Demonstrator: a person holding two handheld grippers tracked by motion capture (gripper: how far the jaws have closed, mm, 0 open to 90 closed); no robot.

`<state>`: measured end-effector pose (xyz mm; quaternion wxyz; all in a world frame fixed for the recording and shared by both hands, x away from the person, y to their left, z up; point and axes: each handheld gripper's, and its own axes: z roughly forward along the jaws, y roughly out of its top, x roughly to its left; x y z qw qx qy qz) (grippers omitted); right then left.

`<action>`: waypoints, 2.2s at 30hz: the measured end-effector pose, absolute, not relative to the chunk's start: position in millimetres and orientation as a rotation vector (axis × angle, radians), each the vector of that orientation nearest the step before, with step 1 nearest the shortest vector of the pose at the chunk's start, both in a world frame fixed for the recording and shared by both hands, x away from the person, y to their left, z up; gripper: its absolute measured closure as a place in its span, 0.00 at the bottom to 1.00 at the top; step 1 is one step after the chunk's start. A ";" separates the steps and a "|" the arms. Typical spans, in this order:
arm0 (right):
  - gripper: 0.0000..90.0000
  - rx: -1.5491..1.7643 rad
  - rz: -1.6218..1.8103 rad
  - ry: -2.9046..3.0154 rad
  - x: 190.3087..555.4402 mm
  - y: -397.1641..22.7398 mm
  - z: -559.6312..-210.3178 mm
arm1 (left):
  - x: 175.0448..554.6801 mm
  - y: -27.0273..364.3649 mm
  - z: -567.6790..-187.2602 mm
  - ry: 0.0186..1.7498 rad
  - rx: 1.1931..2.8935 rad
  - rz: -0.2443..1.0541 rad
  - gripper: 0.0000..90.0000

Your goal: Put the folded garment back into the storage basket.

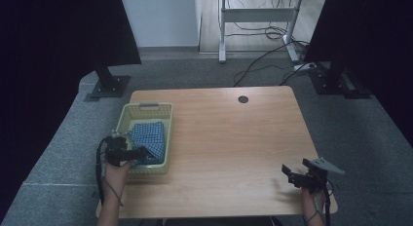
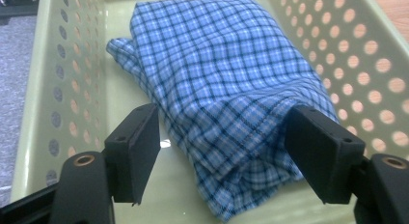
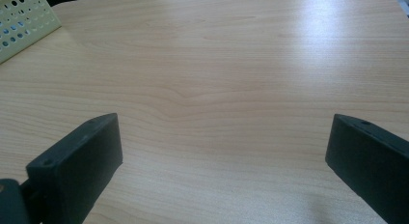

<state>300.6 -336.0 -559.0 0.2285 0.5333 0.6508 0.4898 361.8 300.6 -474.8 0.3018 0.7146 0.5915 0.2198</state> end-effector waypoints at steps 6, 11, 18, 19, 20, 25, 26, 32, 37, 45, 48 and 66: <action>0.00 1.469 1.346 1.794 300.8 -335.8 -559.1 | 351.5 305.7 -467.0 1.549 1.851 0.574 0.19; 0.00 1.469 1.342 1.797 301.0 -335.6 -559.1 | 334.9 301.0 -454.6 1.428 1.801 0.582 0.12; 0.00 1.471 1.346 1.793 300.9 -335.9 -559.1 | 309.8 295.9 -443.1 1.291 1.673 0.636 0.10; 0.00 1.471 1.345 1.794 301.0 -335.9 -559.1 | 307.5 296.5 -442.1 1.290 1.658 0.640 0.10; 0.00 1.471 1.344 1.794 301.0 -335.8 -559.1 | 305.2 297.4 -441.1 1.290 1.642 0.646 0.09; 0.00 1.471 1.345 1.793 300.9 -336.0 -559.1 | 292.3 300.6 -438.7 1.240 1.595 0.623 0.09; 0.00 1.472 1.346 1.792 301.0 -336.1 -559.1 | 289.4 299.9 -439.3 1.233 1.592 0.626 0.09; 0.00 1.470 1.341 1.796 301.0 -335.6 -559.0 | 275.2 297.8 -450.2 1.180 1.588 0.616 0.09; 0.00 1.472 1.346 1.782 300.2 -336.0 -559.0 | 265.4 306.6 -458.6 1.170 1.567 0.585 0.09; 0.00 1.469 1.339 1.787 300.4 -335.6 -559.0 | 249.2 319.6 -471.3 1.170 1.559 0.588 0.09; 0.00 1.469 1.339 1.785 300.3 -335.5 -558.9 | 244.1 322.7 -478.9 1.176 1.557 0.585 0.09; 0.00 1.469 1.342 1.782 300.2 -335.7 -559.0 | 217.4 332.9 -523.7 1.187 1.589 0.612 0.09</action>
